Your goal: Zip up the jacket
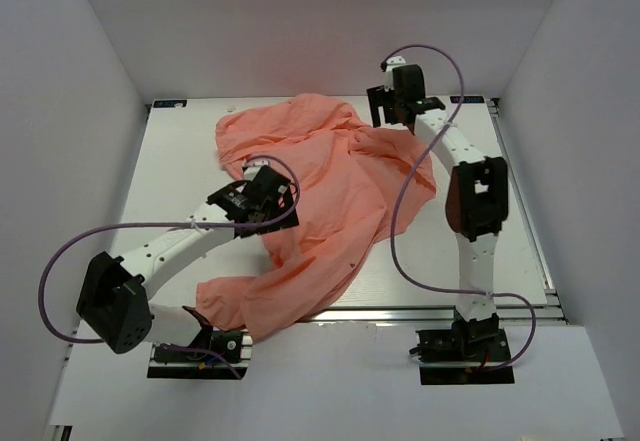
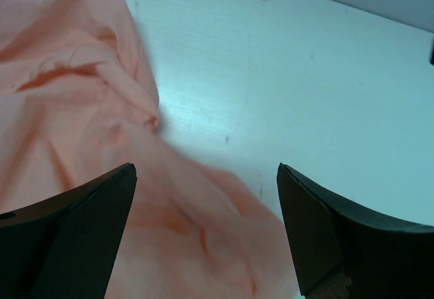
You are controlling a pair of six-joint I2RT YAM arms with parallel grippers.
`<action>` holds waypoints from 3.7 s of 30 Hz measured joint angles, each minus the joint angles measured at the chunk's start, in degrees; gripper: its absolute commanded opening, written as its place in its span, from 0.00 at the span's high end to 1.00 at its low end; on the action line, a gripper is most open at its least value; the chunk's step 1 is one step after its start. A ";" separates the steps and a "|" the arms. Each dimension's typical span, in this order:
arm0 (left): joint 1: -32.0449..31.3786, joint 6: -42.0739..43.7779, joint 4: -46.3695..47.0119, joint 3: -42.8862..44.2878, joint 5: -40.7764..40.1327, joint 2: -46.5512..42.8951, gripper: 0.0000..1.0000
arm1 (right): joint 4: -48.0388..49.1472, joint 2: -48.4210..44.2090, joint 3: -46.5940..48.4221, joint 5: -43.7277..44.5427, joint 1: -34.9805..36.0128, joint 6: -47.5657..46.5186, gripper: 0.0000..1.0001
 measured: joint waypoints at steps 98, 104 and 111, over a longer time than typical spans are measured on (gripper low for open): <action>19.17 13.75 17.92 5.86 4.52 26.01 0.02 | -2.80 -27.98 -54.73 2.21 0.61 33.11 0.37; 19.82 14.25 18.12 6.60 4.85 26.51 0.02 | -2.89 -22.62 -48.72 1.95 -1.84 32.61 1.00; 20.35 15.96 21.66 4.07 11.91 24.22 0.02 | -7.04 -8.72 -28.70 1.62 -6.47 29.75 1.00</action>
